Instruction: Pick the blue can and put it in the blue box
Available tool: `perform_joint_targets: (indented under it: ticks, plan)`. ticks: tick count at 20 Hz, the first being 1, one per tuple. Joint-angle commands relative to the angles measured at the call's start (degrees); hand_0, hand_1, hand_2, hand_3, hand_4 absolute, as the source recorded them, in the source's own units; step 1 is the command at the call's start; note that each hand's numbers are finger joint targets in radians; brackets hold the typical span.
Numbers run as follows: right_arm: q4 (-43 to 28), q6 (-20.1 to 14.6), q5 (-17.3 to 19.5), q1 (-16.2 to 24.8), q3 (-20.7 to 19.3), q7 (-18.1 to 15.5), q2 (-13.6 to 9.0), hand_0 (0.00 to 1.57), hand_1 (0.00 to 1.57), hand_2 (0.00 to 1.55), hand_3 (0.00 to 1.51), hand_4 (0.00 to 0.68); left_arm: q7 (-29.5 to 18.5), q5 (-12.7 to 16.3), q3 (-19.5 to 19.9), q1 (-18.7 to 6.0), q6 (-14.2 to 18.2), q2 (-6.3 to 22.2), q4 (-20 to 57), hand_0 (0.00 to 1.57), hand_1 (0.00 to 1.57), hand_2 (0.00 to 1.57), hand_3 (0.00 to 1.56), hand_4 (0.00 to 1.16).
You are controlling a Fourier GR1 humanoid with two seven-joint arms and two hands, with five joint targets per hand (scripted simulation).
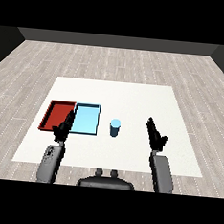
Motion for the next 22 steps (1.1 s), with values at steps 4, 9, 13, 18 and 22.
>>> perform_joint_targets:
  ticks: [4,9,13,18,22]
  plan:
    - [-6.84,2.99,0.68,8.41,0.81,0.67,-1.95,0.0,0.0,0.0,0.0,0.0,1.35,-0.98,0.11,1.8,0.59,-0.81,-1.41,0.0,0.0,0.0,0.0,0.0]
    - [-11.22,9.83,-9.38,8.32,0.59,-8.26,0.56,0.0,0.0,0.0,0.0,0.0,-12.11,1.26,-0.08,2.27,-0.56,-2.75,-7.66,0.0,0.0,0.0,0.0,0.0]
    - [-10.06,15.8,-12.73,15.46,-0.98,-14.7,-0.98,0.0,0.0,0.0,0.0,0.0,-16.25,2.28,0.36,1.83,-1.98,-3.22,-3.7,0.0,0.0,0.0,0.0,0.0]
    - [-9.15,17.63,-14.47,13.46,-3.61,-12.85,-2.49,0.0,0.0,0.0,0.0,0.0,-19.62,2.44,1.51,5.65,-3.85,-1.75,-3.97,0.0,0.0,0.0,0.0,0.0]
    - [-5.74,14.16,-12.21,8.91,-3.29,-11.58,-0.38,0.0,0.0,0.0,0.0,0.0,-16.69,1.77,0.83,-1.18,-1.32,-3.85,-0.73,0.0,0.0,0.0,0.0,0.0]
